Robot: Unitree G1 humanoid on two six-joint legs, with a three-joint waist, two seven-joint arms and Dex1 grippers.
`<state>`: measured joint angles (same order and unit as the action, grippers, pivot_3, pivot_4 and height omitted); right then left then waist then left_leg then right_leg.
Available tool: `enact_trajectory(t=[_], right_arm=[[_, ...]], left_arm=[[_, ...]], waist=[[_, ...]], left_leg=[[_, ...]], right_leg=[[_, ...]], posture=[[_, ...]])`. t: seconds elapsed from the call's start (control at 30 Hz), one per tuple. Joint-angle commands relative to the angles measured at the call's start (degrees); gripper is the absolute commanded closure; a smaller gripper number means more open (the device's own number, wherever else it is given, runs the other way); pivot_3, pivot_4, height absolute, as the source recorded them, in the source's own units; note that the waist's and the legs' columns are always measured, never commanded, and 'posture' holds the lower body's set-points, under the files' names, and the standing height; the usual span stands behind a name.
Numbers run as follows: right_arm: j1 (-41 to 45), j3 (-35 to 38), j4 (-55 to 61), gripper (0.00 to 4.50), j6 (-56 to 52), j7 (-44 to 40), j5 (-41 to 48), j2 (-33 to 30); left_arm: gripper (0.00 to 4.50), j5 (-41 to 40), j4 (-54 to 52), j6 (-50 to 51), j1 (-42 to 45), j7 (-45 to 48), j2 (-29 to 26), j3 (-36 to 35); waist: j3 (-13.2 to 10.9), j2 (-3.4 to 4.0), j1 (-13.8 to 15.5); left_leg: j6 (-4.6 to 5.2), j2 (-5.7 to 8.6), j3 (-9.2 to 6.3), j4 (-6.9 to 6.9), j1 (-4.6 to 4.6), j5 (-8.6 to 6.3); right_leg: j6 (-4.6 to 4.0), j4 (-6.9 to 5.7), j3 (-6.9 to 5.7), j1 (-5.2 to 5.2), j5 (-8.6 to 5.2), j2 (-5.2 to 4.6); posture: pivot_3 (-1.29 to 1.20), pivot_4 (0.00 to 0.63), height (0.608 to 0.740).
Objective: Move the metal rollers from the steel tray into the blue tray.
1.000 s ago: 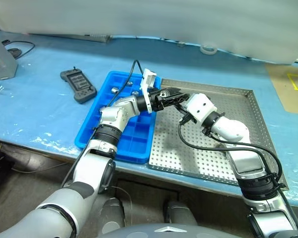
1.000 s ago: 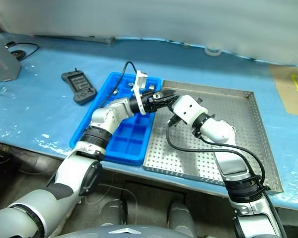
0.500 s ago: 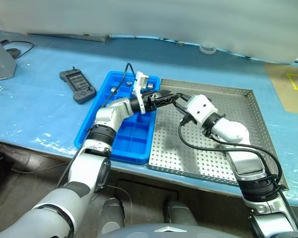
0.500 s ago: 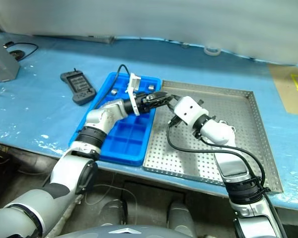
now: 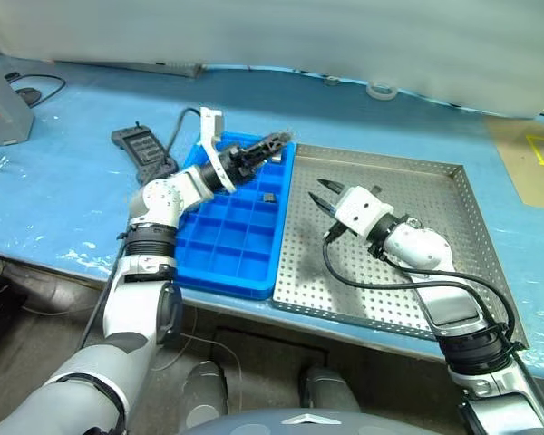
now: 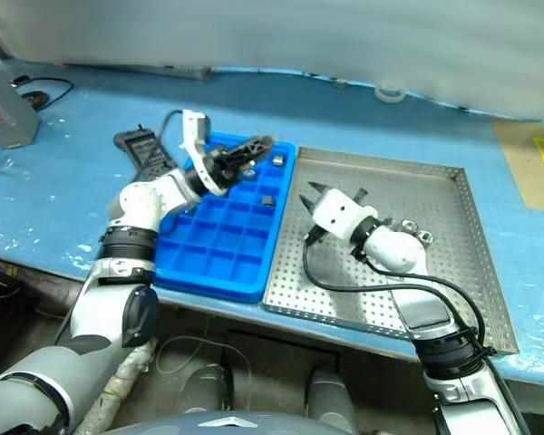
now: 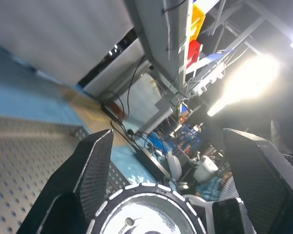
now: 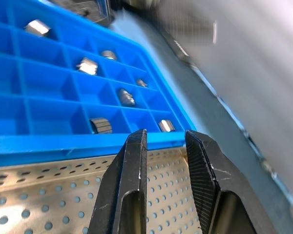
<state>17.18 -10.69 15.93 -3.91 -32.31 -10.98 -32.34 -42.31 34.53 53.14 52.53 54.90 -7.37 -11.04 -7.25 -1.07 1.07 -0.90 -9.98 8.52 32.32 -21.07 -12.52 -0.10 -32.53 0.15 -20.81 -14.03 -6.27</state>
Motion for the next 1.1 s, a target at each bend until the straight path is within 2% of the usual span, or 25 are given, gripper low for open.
enact_trajectory(t=[0.03,0.07,0.17,0.27,0.33,0.43,0.57,0.8,0.9,1.03,1.07,1.1], right_arm=[[1.09,0.56,0.6,3.28,3.4,-3.47,1.11,-2.49],[1.23,0.93,0.94,3.28,3.27,-4.29,2.05,-2.79],[0.99,1.6,1.53,2.64,4.0,-7.49,3.52,-4.77],[-0.41,2.66,2.58,1.72,2.97,-10.36,5.78,-6.67],[-0.39,3.42,2.12,0.98,2.98,-8.15,3.61,-6.7],[-1.42,3.42,3.06,0.01,2.42,-9.27,3.71,-7.62],[-3.36,3.2,5.43,0.01,0.46,-7.92,3.56,-6.31],[-4.02,3.27,6.23,0.01,-1.18,-6.86,2.95,-5.25],[-4.53,3.63,6.73,0.59,-1.43,-7.76,4.44,-5.26],[-4.58,3.44,6.94,1.94,-1.43,-7.81,4.08,-5.45],[-4.53,3.35,6.8,2.22,-1.33,-7.91,3.87,-5.52],[-4.51,3.28,6.56,2.31,-0.84,-8.14,3.62,-5.7]], left_arm=[[0.76,1.6,4.25,1.79,4.38,2.24,1.9,3.06],[0.76,1.83,6.06,1.81,5.44,2.77,2.63,3.35],[0.73,3.35,11.68,0.8,8.4,4.28,4.53,3.97],[0.73,5.14,16.57,-0.93,11.34,6.69,6.14,4.42],[0.73,6.35,18.31,-1.4,13.0,8.9,7.06,5.22],[0.73,8.93,19.85,-2.44,14.25,11.76,8.37,7.29],[0.73,13.29,20.21,-3.33,13.96,15.94,9.5,11.93],[0.73,14.97,17.54,-1.5,13.51,20.49,10.62,14.85],[0.73,15.43,17.28,-1.58,13.24,20.65,10.64,15.05],[0.73,16.35,18.2,-2.58,13.22,20.11,10.49,14.51],[0.73,16.55,18.54,-2.91,13.3,20.06,10.36,14.3],[0.73,16.85,19.13,-3.52,13.44,19.83,10.17,13.95]], waist=[[-0.02,-0.03,-0.08],[-0.03,-0.04,-0.22],[-0.03,-0.04,-0.29],[-0.03,-0.04,-0.34],[-0.03,-0.03,-0.41],[-0.03,-0.03,-0.44],[-0.03,-0.03,-0.6],[-0.04,-0.02,-1.19],[-0.05,-0.01,-1.75],[-0.05,0.01,-1.9],[-0.05,0.01,-1.9],[-0.05,0.01,-1.9]], left_leg=[[0.02,0.01,0.0,0.01,-0.02,0.0],[0.03,0.01,0.0,0.01,-0.04,0.0],[0.03,-0.06,0.0,-0.02,-0.04,0.0],[0.07,-0.06,0.0,-0.03,-0.01,-0.03],[0.14,-0.07,0.01,0.0,-0.01,-0.07],[0.17,-0.06,0.02,0.03,-0.03,-0.08],[0.32,-0.17,0.04,0.1,-0.03,-0.16],[0.6,-0.14,0.1,0.33,-0.04,-0.32],[0.72,-0.03,0.12,0.38,-0.04,-0.37],[0.93,0.11,0.12,0.42,-0.04,-0.49],[0.96,0.16,0.12,0.43,-0.05,-0.5],[0.97,0.2,0.11,0.45,-0.06,-0.51]], right_leg=[[0.01,0.01,0.01,0.0,0.0,0.0],[0.01,0.03,0.01,-0.01,0.01,0.0],[0.02,0.02,0.01,-0.04,0.01,0.0],[0.01,0.02,0.03,-0.02,0.01,-0.01],[0.01,0.02,0.05,-0.01,0.01,-0.02],[0.01,0.0,0.04,-0.03,0.01,-0.05],[-0.01,-0.01,0.04,-0.01,0.0,-0.14],[-0.27,-0.04,0.03,0.04,-0.15,-0.32],[-0.61,-0.08,0.02,0.07,-0.35,-0.51],[-0.64,-0.11,-0.01,0.08,-0.37,-0.74],[-0.64,-0.11,-0.01,0.08,-0.37,-0.81],[-0.64,-0.12,-0.01,0.09,-0.37,-0.84]], posture=[[-0.17,0.15,0.74],[-0.18,0.15,0.74],[-0.19,0.15,0.74],[-0.22,0.15,0.74],[-0.23,0.15,0.74],[-0.25,0.15,0.74],[-0.26,0.15,0.74],[-0.27,0.15,0.74],[-0.27,0.15,0.74],[-0.27,0.15,0.74],[-0.27,0.15,0.74],[-0.27,0.15,0.74]])
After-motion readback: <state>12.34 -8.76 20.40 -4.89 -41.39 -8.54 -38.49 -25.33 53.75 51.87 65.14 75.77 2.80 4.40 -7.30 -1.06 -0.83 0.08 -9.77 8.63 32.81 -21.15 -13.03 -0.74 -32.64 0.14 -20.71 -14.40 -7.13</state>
